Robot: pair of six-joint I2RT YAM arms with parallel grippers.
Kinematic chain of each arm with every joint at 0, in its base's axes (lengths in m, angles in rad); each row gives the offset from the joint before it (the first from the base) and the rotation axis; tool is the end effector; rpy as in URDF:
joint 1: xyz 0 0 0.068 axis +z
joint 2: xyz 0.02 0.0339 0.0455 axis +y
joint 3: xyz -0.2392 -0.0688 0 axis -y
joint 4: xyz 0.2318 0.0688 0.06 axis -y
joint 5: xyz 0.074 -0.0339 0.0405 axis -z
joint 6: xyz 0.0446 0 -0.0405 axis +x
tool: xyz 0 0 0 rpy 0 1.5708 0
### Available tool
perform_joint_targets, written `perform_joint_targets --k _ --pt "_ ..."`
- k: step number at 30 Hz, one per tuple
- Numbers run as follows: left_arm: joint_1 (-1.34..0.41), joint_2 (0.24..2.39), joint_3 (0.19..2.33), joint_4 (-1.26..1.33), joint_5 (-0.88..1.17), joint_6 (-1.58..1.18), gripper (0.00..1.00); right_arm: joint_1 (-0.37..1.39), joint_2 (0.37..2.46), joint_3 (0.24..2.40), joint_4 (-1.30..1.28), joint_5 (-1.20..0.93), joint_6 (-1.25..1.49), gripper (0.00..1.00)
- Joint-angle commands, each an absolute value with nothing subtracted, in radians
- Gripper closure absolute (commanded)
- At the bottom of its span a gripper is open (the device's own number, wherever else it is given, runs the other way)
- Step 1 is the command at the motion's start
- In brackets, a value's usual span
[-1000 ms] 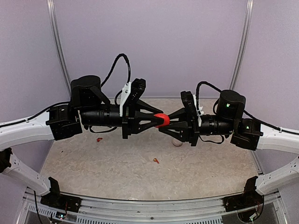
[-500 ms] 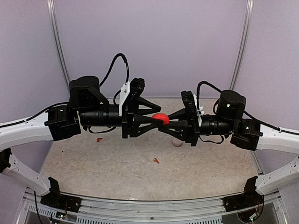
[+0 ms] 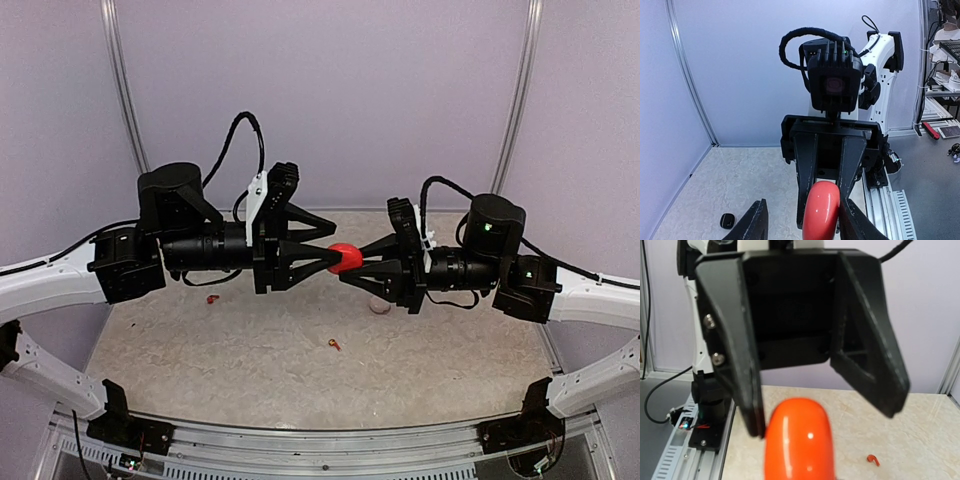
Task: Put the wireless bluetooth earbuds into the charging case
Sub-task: Open the charging case, then adjust the right earbud at the center of the board.
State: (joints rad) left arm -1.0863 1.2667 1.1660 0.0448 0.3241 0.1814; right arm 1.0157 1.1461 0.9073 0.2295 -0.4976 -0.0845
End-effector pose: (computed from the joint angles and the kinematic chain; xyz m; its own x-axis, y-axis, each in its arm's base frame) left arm 0.1277 -0.2731 0.3716 0.1525 0.0775 -0.9853 0.9754 0.1486 0.1626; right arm 0.1263 0.2441 0.3339 0.0794 -0.0127 -0.9968 -0.9952 0.0566 -0.0800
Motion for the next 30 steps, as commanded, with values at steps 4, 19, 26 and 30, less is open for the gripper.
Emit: perform_joint_targets --k 4,19,26,30 --pt "-1.06 1.25 1.178 0.073 0.253 0.175 0.52 1.015 1.132 0.897 0.229 -0.538 -0.106 0.91" --pt "-0.998 1.213 1.151 0.104 0.257 0.143 0.5 1.015 1.13 0.879 0.238 -0.524 -0.104 0.91" --pt "-0.99 1.193 1.134 0.084 0.293 0.146 0.48 1.014 1.116 0.862 0.244 -0.491 -0.102 0.91" --pt "-1.005 1.202 1.126 0.067 0.36 0.141 0.48 1.004 1.106 0.846 0.25 -0.485 -0.089 0.92"
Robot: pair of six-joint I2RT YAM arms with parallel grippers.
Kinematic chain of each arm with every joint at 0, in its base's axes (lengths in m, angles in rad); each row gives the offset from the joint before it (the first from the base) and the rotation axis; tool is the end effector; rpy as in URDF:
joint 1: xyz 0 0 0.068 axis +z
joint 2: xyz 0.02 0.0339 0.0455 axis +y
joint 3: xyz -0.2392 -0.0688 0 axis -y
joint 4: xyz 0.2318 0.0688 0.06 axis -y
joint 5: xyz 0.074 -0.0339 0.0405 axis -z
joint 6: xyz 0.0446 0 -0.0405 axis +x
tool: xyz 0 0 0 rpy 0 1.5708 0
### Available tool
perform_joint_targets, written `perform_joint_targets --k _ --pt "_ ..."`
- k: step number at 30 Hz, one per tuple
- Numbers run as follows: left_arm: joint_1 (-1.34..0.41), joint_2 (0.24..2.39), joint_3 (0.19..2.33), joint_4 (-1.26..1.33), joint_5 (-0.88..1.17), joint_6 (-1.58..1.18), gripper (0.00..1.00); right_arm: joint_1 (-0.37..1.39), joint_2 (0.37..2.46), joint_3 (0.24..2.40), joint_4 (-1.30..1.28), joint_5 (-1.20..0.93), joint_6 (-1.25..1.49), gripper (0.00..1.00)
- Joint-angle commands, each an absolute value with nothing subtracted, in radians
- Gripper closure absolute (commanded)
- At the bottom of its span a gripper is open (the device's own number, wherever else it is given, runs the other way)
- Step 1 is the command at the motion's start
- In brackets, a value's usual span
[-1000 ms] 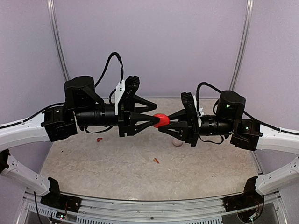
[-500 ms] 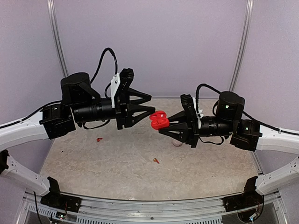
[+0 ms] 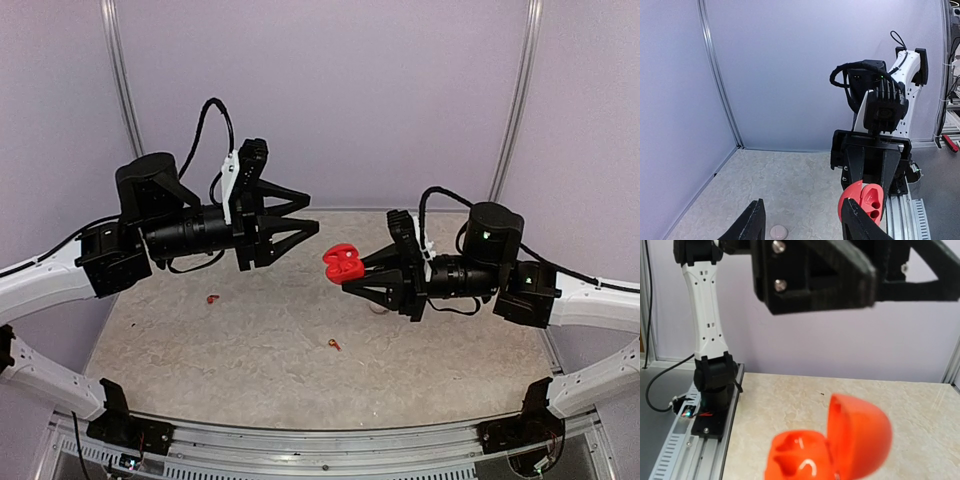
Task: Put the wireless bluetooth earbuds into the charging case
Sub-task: Adjust the right earbud at the center of the board.
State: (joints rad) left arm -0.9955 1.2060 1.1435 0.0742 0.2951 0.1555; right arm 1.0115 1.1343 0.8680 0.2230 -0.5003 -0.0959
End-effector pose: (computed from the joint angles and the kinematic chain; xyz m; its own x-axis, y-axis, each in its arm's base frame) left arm 0.1450 -0.2474 0.3837 0.1551 0.0331 -0.9873 0.9484 0.2747 0.1582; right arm 0.1258 0.2413 0.3223 0.0727 -0.0422 -0.9965 -0.9956 0.0556 -0.0750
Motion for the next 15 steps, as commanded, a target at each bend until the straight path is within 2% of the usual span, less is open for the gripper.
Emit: perform_joint_targets --k 1,6,15 --pt "-1.013 1.206 1.127 0.064 0.364 0.139 0.48 1.0 1.106 0.843 0.25 -0.486 -0.084 0.92" --pt "-1.033 1.231 1.073 0.067 0.338 0.116 0.48 0.96 1.078 0.807 0.258 -0.489 -0.042 0.92" --pt "-1.019 1.223 0.769 0.31 0.177 -0.131 0.51 0.838 0.946 0.661 0.293 -0.483 0.076 0.91"
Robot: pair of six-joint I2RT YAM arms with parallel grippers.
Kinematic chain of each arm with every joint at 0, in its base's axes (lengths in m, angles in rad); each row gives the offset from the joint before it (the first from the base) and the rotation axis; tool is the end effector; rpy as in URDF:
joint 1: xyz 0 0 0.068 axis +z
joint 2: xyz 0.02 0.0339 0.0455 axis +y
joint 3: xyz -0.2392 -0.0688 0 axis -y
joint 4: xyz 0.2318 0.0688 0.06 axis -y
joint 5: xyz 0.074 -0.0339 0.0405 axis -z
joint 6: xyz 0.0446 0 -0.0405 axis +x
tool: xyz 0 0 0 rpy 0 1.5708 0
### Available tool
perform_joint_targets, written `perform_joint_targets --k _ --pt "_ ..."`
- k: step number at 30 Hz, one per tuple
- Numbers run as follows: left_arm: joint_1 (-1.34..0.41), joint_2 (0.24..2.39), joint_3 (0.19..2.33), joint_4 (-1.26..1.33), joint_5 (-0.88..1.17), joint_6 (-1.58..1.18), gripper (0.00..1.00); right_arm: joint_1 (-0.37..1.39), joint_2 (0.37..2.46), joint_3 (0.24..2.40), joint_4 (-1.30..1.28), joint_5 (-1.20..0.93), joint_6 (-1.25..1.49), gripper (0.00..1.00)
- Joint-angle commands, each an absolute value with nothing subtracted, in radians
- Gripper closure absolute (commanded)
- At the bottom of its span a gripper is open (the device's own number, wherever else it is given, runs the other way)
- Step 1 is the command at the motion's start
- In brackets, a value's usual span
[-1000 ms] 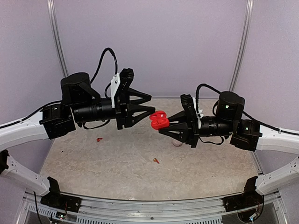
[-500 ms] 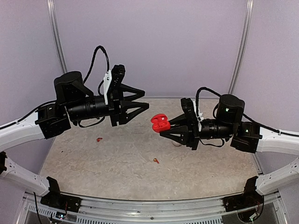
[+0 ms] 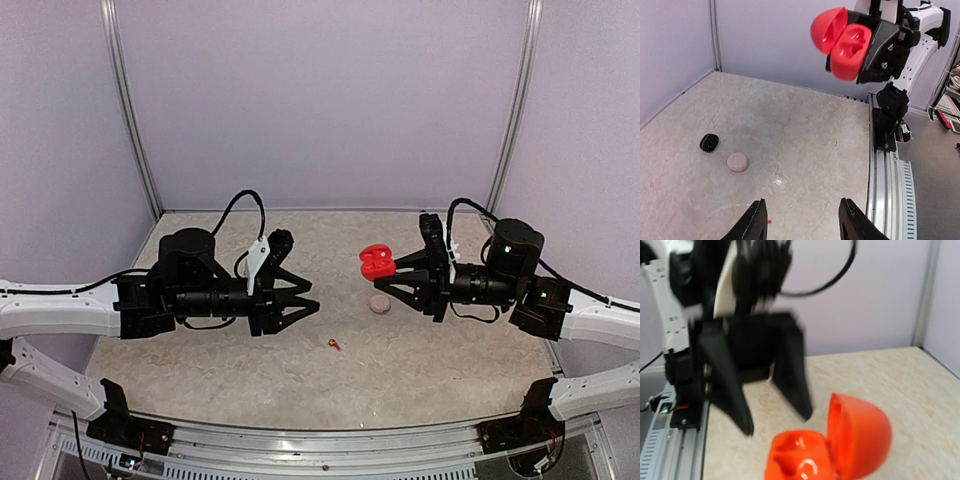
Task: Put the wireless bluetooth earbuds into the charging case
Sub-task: Adjust the right earbud at the center of the board.
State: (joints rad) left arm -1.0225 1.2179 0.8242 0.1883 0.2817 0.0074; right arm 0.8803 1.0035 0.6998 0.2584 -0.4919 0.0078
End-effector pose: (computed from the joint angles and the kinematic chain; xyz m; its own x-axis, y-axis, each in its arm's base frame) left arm 0.1400 -0.2529 0.2806 -0.0992 0.1760 -0.9794 0.9624 0.2671 -0.0495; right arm 0.1390 0.2014 0.2980 -0.0365 -0.0334 -0.9988 -0.9798 0.1979 0.0292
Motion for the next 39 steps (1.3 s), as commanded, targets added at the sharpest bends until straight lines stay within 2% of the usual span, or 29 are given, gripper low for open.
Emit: perform_joint_targets --k 1,7,19,39 --pt "-1.017 1.229 0.755 0.313 0.147 -0.164 0.51 0.829 0.937 0.653 0.286 -0.48 0.08 0.91" --pt "-1.003 1.273 0.704 0.275 0.005 -0.428 0.49 0.798 0.897 0.615 0.264 -0.46 0.103 0.91" --pt "-1.086 1.625 0.944 -0.058 -0.127 -0.757 0.5 0.79 0.864 0.592 0.228 -0.433 0.118 0.91" --pt "-1.067 1.923 1.134 -0.115 -0.042 -0.761 0.54 0.787 0.857 0.591 0.206 -0.423 0.089 0.91"
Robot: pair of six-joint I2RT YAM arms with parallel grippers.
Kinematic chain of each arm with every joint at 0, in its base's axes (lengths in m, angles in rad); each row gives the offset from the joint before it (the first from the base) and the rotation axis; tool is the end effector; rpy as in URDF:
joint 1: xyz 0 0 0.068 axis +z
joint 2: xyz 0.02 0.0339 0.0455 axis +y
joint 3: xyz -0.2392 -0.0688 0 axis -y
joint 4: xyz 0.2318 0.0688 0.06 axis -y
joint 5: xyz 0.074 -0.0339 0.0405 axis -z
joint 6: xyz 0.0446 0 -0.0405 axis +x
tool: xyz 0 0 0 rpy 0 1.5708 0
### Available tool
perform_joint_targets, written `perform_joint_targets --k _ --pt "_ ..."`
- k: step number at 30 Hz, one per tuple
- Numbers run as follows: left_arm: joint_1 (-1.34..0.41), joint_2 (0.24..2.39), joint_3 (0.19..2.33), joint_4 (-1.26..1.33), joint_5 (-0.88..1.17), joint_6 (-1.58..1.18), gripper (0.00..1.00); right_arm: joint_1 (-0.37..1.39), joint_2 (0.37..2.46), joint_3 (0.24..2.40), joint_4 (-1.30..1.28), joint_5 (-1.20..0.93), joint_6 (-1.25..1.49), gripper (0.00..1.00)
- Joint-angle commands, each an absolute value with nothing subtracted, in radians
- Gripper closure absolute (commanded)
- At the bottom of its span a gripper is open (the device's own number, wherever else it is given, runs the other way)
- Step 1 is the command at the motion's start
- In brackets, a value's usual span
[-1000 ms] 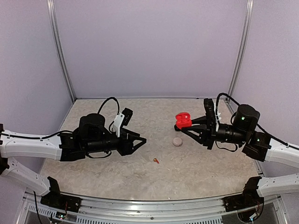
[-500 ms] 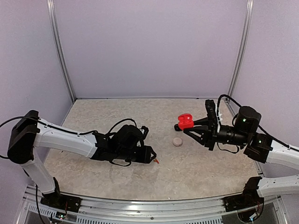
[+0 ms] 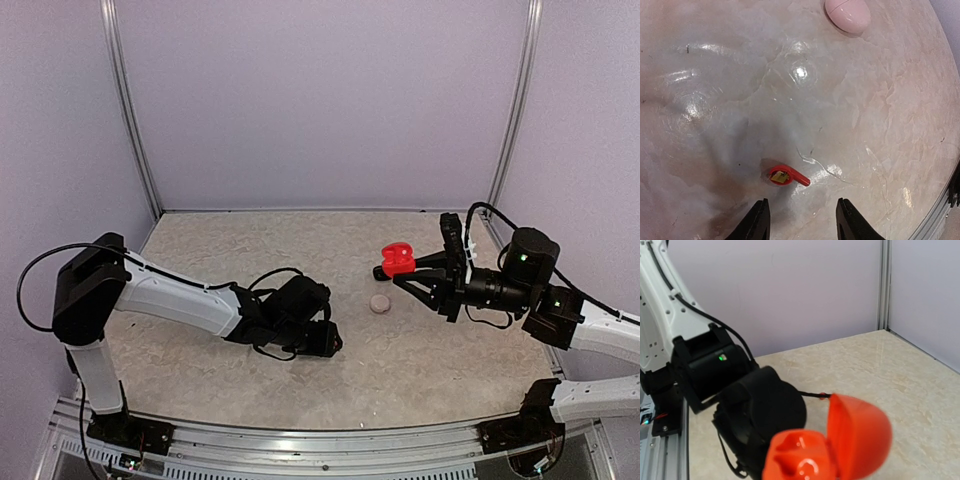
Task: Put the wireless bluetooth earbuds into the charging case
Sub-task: Adjust the right earbud at the center of the board.
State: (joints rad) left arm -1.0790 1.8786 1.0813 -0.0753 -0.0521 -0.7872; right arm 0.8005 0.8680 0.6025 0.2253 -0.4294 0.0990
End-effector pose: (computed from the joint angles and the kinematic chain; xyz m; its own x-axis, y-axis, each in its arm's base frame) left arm 0.1784 -0.3282 0.1267 -0.8677 0.1216 -0.4820 0.3539 0.8320 -0.4272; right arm 0.1394 0.1703 0.2885 -0.1210 0.0044 -0.9926 -0.9348 0.3358 0.1154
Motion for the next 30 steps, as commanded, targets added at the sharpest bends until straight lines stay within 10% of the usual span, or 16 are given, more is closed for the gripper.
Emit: perform_joint_targets --k 1,30 --pt "-1.061 1.94 1.147 -0.127 -0.037 -0.752 0.55 0.787 0.859 0.591 0.206 -0.423 0.086 0.91" --pt "-1.01 2.108 1.493 -0.514 -0.049 -0.365 0.68 0.778 0.902 0.609 0.199 -0.439 0.055 0.91"
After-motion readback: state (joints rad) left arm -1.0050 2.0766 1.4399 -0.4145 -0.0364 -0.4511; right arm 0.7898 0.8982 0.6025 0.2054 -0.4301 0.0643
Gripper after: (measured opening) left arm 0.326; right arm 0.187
